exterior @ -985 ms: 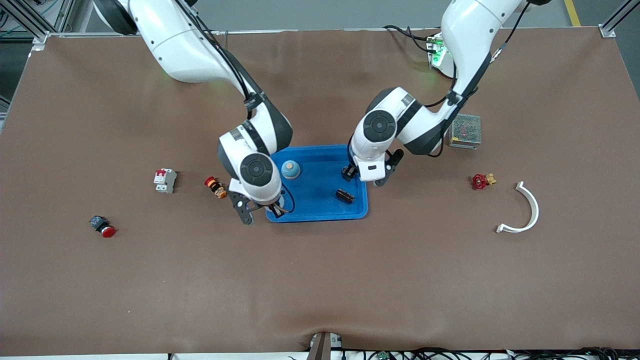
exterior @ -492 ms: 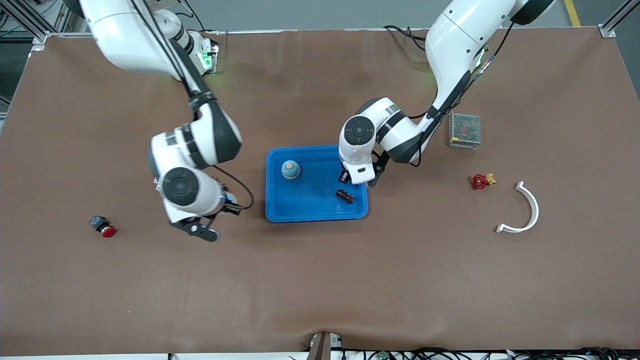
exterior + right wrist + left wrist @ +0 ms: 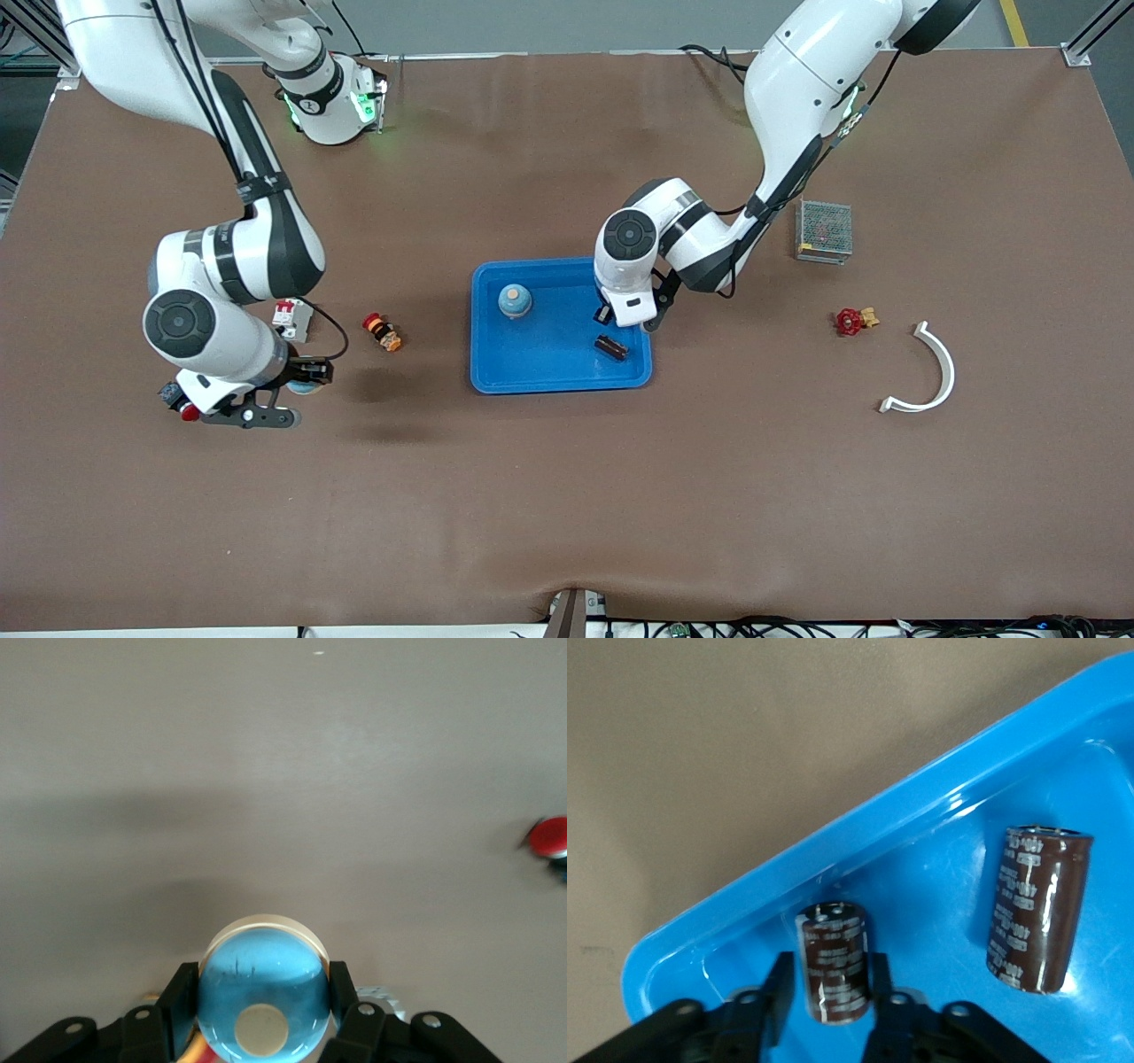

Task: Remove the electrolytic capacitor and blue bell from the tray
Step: 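Carry the bell with the right gripper while the left gripper grasps a capacitor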

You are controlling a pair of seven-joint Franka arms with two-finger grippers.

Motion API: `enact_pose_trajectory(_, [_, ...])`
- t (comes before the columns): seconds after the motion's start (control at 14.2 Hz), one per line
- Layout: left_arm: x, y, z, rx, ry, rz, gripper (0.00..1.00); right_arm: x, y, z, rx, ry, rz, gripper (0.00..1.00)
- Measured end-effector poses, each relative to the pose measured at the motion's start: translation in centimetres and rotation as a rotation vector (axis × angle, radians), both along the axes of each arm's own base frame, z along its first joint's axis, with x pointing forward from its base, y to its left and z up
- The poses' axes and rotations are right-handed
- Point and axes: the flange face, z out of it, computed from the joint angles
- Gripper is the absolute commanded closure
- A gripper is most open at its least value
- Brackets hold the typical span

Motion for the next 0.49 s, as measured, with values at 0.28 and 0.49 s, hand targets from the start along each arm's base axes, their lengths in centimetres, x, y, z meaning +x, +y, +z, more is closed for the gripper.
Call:
enact_pose_trajectory(0.28, [0.7, 0.3, 0.2, 0.001, -0.015, 0.002, 1.00, -1.8, -5.6, -2.3, 0.014, -0.019, 0.095, 1.00])
enact_pose_trajectory(0.49, [1.6, 0.3, 1.0, -0.008, -0.032, 0.010, 1.00, -2.7, -10.5, -3.5, 0.023, -0.047, 0.162, 1.00])
